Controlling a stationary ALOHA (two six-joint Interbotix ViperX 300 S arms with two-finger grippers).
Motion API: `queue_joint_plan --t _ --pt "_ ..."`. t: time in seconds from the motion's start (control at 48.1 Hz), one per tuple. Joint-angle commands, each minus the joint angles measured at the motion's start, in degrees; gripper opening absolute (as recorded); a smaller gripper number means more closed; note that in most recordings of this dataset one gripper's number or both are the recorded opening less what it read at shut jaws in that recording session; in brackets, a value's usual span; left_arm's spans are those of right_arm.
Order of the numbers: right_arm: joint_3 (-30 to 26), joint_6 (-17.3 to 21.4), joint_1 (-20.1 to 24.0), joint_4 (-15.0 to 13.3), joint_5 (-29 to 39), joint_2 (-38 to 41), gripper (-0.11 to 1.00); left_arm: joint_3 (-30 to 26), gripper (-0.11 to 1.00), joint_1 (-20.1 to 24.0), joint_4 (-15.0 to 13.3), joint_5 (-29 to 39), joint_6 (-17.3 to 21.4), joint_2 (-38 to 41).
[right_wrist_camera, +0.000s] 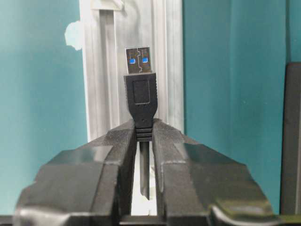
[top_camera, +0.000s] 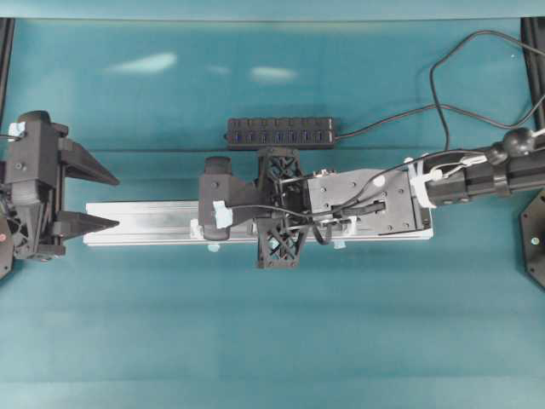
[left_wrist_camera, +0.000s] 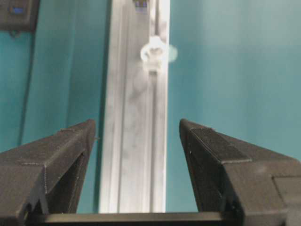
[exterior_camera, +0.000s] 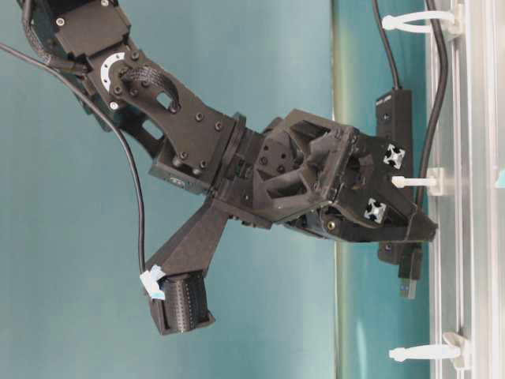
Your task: Pass the USB cable through three rings with both arms.
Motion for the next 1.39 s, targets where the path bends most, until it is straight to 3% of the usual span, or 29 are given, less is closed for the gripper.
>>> queue_joint_plan --t 0.0,1.372 --pt "-1.2 -0.4 0.7 0.2 -0.1 -0.1 -0.07 -0.3 0.74 -0.2 0.1 -0.7 -0.1 0.2" --pt "-7.8 -0.4 1.8 0.9 -2.1 5.0 -0.07 0.2 0.74 -2.5 0.0 -0.9 -0.3 0.4"
